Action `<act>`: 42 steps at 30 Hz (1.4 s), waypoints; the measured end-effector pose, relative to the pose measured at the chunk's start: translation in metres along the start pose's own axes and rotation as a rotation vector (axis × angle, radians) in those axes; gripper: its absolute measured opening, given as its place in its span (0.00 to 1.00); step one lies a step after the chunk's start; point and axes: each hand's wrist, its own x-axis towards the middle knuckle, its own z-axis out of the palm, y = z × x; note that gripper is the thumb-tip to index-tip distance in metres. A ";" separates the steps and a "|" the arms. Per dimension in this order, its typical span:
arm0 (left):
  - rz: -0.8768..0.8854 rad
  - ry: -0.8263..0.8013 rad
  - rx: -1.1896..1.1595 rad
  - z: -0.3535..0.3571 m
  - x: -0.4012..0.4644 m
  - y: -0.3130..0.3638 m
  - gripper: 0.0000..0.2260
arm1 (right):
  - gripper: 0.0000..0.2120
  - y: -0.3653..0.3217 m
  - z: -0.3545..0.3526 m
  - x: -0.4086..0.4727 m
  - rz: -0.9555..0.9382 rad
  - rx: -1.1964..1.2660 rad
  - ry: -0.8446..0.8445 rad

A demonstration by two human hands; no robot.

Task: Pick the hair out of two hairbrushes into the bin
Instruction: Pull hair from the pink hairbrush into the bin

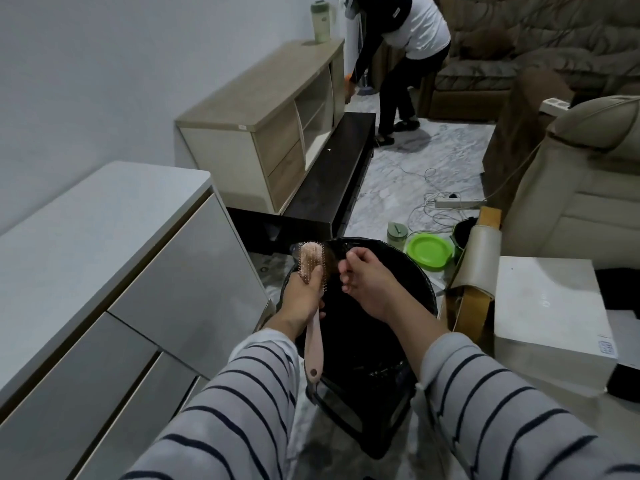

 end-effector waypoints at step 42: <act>0.095 0.084 0.015 -0.020 -0.003 0.023 0.20 | 0.08 -0.005 -0.018 -0.002 0.009 -1.018 0.336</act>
